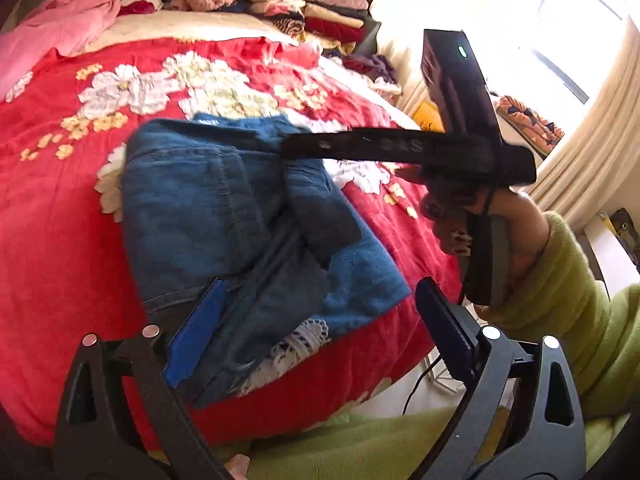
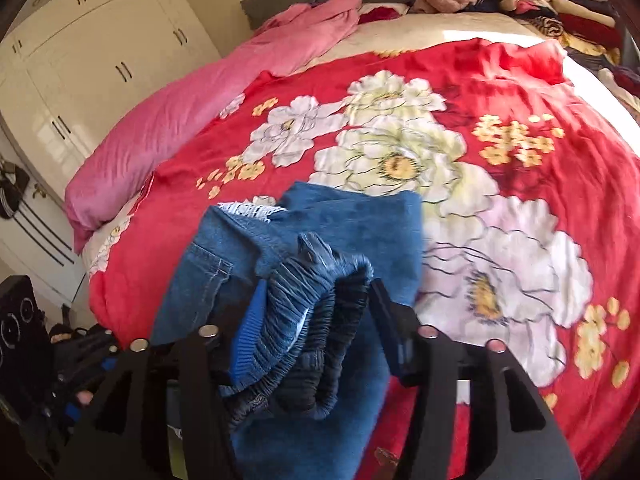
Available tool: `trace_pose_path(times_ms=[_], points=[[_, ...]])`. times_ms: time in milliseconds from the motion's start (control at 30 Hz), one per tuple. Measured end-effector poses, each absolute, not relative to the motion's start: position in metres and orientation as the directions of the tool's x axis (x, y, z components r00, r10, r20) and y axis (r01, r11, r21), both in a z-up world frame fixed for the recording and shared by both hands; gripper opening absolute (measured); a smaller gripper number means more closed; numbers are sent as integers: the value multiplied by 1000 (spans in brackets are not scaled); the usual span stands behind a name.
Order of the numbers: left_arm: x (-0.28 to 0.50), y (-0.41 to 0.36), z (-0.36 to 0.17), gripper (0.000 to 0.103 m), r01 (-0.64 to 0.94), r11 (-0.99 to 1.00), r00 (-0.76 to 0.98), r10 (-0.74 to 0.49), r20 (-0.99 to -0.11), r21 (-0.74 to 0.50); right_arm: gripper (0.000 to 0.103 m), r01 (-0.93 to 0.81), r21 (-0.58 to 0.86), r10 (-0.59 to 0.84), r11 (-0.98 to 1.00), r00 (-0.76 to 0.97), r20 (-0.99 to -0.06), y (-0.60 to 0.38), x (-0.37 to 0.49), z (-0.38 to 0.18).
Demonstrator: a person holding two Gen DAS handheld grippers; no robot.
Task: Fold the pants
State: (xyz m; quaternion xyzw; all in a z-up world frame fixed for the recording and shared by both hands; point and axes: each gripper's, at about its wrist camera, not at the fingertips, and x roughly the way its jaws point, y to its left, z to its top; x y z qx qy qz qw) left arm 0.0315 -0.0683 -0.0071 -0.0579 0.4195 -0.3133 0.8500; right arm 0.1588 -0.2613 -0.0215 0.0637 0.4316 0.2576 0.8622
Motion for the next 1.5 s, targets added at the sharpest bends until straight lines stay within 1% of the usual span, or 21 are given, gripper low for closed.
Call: trace_pose_path(times_ms=[100,167,200,233,300,433,567,733,767,800,867,900,967,1033,1100,1133,1300,1333,1367,1400,1500], points=[[29,-57,3,92,459,828,502,-541,-675,-323,55,-390,300,480,871,539,-692,-275,145,-8],[31,-47,8,92,421,857,541,-500,-677,-296,60,-413,271,479,869,569,-668,-282,129,6],[33,-43,10,92,403,869,553,-482,-680,-287,65,-431,254,482,866,582,-656,-283,121,12],[37,-39,11,92,382,882,563,-460,-687,-277,75,-453,226,480,863,592,-647,-283,110,19],[46,-32,13,92,338,908,582,-408,-703,-247,85,-485,162,469,859,618,-631,-281,91,29],[62,-21,16,92,287,934,593,-348,-727,-212,85,-574,69,487,816,618,-617,-269,56,37],[74,-17,17,92,273,936,579,-345,-738,-224,85,-649,62,519,758,543,-661,-247,38,26],[89,-21,11,92,260,948,569,-305,-764,-185,83,-723,-7,508,691,493,-707,-211,21,6],[91,-22,9,92,258,949,566,-299,-768,-180,82,-735,-16,507,678,483,-714,-205,18,3],[94,-23,7,92,259,950,561,-294,-773,-173,76,-748,-29,507,663,477,-718,-199,17,0],[98,-25,4,92,262,951,555,-287,-781,-163,70,-759,-37,511,650,473,-718,-192,15,-3],[100,-25,2,92,265,951,551,-285,-785,-159,65,-765,-36,516,643,467,-717,-189,15,-4],[106,-26,-1,83,267,950,540,-285,-792,-160,59,-776,-38,524,629,459,-718,-184,18,-5],[113,-28,-3,60,274,947,530,-294,-796,-168,54,-789,-46,523,612,448,-725,-178,19,-6],[121,-30,-7,50,285,942,513,-308,-801,-179,50,-802,-68,519,593,445,-730,-172,20,-7],[125,-31,-9,49,290,939,504,-314,-805,-185,48,-810,-81,517,581,444,-732,-168,22,-7],[139,-39,-20,49,296,940,483,-301,-822,-170,48,-827,-162,474,538,456,-753,-149,39,-23],[142,-38,-22,49,293,940,482,-302,-823,-174,44,-832,-151,475,534,443,-761,-147,43,-27],[144,-37,-25,49,288,941,480,-302,-824,-177,33,-850,-108,494,515,397,-773,-144,47,-33],[145,-36,-27,50,281,942,479,-303,-824,-183,10,-864,-76,504,498,360,-785,-144,48,-36],[144,-33,-29,55,275,942,482,-308,-820,-192,7,-881,-57,501,471,320,-804,-151,40,-39]])
